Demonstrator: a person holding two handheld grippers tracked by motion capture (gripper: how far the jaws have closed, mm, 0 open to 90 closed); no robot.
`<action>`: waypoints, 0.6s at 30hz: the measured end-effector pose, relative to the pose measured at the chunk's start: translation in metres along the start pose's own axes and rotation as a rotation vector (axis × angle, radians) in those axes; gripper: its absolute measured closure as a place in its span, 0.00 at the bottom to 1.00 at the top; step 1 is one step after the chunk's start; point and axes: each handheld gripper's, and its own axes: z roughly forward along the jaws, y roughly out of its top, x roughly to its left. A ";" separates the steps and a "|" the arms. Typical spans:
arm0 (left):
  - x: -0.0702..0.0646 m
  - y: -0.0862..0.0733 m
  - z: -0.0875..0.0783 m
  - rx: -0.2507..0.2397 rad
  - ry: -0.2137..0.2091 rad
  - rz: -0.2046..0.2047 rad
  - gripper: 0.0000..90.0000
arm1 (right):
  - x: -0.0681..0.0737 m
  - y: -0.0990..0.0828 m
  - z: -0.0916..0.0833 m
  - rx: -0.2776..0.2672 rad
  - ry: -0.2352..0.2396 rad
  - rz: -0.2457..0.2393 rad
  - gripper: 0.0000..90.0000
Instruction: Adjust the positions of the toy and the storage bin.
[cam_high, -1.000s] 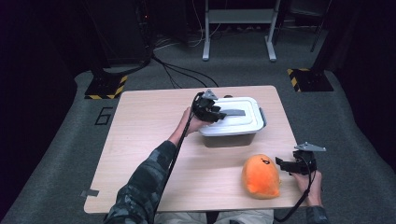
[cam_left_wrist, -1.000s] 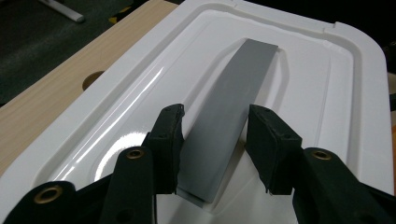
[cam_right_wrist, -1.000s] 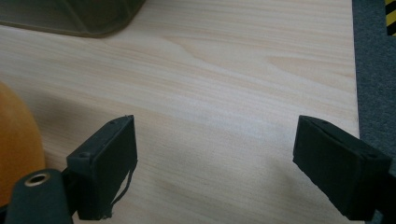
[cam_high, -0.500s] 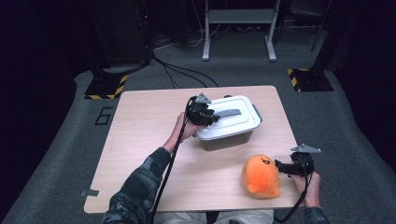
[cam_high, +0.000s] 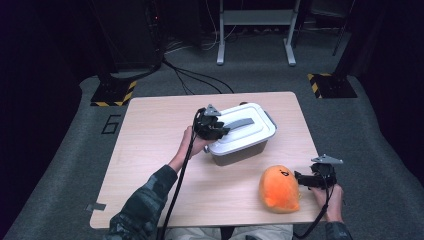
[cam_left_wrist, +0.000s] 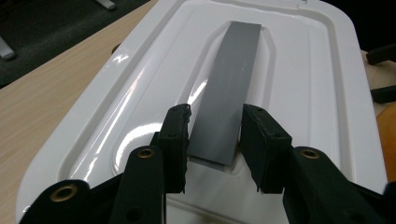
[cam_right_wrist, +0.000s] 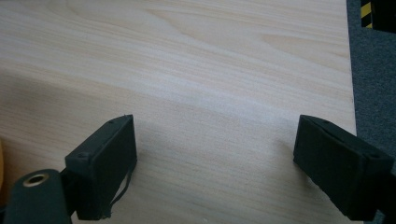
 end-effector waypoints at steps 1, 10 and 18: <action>-0.001 -0.001 -0.001 0.000 0.001 -0.001 0.69 | 0.000 0.000 0.000 0.000 0.000 0.001 0.14; -0.004 -0.008 -0.010 0.001 -0.001 0.002 0.70 | 0.000 0.000 0.000 -0.002 -0.001 0.007 0.14; -0.006 -0.015 -0.019 -0.004 -0.004 0.006 0.71 | -0.001 0.000 0.000 -0.004 -0.002 0.008 0.14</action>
